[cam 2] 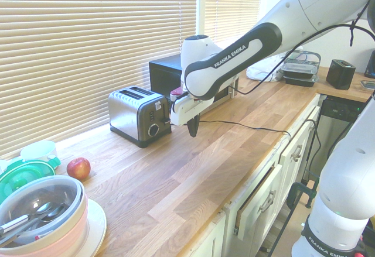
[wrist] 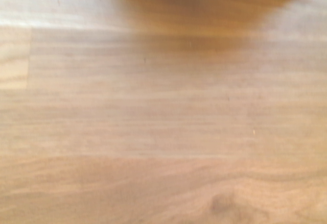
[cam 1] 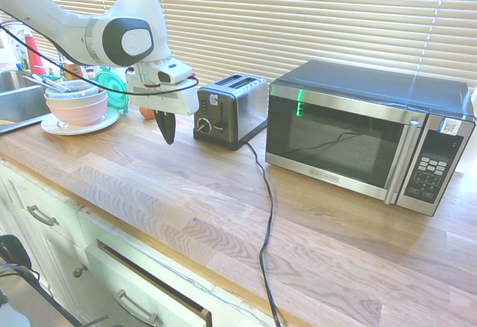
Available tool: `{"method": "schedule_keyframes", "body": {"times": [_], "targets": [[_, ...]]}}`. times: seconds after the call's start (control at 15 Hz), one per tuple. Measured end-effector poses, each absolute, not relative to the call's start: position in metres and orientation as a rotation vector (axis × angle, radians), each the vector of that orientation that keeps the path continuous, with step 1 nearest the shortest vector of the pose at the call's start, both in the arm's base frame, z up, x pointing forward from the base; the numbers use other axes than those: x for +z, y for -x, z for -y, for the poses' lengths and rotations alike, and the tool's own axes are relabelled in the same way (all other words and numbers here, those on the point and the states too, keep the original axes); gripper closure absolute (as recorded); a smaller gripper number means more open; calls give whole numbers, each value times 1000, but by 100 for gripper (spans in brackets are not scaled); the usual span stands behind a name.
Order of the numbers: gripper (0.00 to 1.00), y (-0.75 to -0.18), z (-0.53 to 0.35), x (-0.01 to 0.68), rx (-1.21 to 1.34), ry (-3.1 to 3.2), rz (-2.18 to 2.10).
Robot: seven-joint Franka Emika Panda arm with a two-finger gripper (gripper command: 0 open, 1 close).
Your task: Press the toaster
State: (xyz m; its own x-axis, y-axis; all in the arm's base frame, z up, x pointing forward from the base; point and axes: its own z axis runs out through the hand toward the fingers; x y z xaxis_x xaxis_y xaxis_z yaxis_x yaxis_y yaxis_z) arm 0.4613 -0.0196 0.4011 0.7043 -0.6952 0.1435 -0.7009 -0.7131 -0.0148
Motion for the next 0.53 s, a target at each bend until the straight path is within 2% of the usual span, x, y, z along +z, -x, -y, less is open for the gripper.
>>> {"method": "schedule_keyframes", "body": {"times": [0.07, 0.53], "targets": [[0, -460, 19, 401, 217, -2863, 1172], [0, -450, 15, 399, 243, -2873, 1157]]}}
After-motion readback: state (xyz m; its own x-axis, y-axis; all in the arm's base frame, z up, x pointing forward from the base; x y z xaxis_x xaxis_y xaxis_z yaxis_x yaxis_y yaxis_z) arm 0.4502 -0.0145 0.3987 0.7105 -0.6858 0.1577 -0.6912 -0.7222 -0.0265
